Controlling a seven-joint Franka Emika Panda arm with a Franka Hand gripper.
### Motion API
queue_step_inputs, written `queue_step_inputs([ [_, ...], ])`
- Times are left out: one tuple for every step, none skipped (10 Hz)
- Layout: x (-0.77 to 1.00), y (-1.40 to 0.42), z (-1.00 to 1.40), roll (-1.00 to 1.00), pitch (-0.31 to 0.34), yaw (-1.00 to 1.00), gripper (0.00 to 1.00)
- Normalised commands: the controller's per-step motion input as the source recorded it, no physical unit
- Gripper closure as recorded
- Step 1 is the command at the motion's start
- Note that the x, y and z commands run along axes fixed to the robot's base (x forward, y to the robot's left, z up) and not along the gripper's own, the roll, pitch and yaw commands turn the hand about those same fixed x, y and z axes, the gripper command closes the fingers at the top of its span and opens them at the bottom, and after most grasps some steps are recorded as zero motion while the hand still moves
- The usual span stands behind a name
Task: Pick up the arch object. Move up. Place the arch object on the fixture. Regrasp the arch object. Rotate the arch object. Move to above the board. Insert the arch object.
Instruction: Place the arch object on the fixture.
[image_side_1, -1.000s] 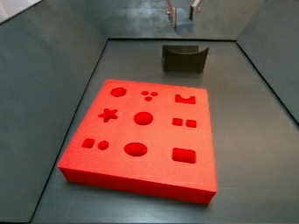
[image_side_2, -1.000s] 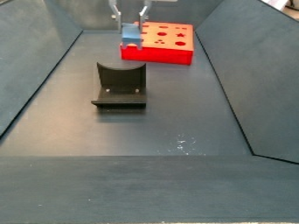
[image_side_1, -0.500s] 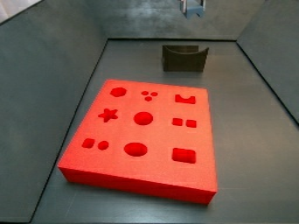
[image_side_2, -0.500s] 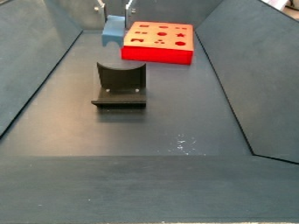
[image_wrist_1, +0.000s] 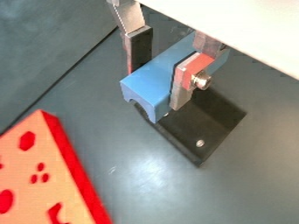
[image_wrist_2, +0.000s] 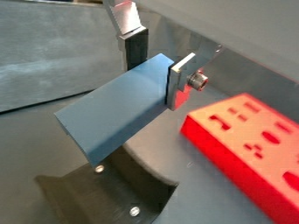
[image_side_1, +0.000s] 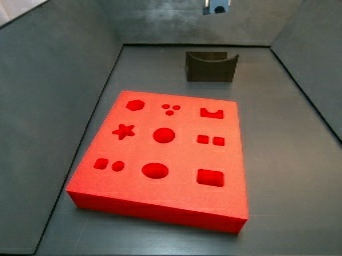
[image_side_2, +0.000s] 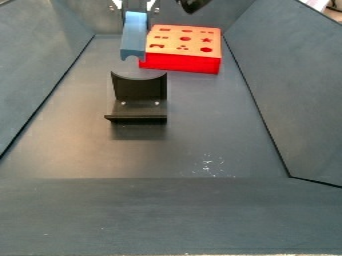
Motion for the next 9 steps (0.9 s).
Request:
queue_step_inputs([
  [0.05, 0.05, -0.01, -1.0, 0.034, -0.17, 1.0],
  [0.06, 0.05, -0.01, -0.78, 0.027, -0.14, 1.0],
  [0.06, 0.05, -0.01, -0.6, 0.014, -0.12, 1.0],
  [0.05, 0.04, -0.01, -0.43, 0.006, -0.11, 1.0],
  [0.05, 0.03, -0.01, -0.28, -0.005, -0.09, 1.0],
  [0.12, 0.13, -1.0, -1.0, 0.192, -0.04, 1.0],
  [0.12, 0.13, -1.0, -1.0, 0.19, -0.04, 1.0],
  [0.14, 0.14, -1.0, -0.99, 0.221, -0.1, 1.0],
  [0.14, 0.13, -1.0, -0.84, 0.206, -0.13, 1.0],
])
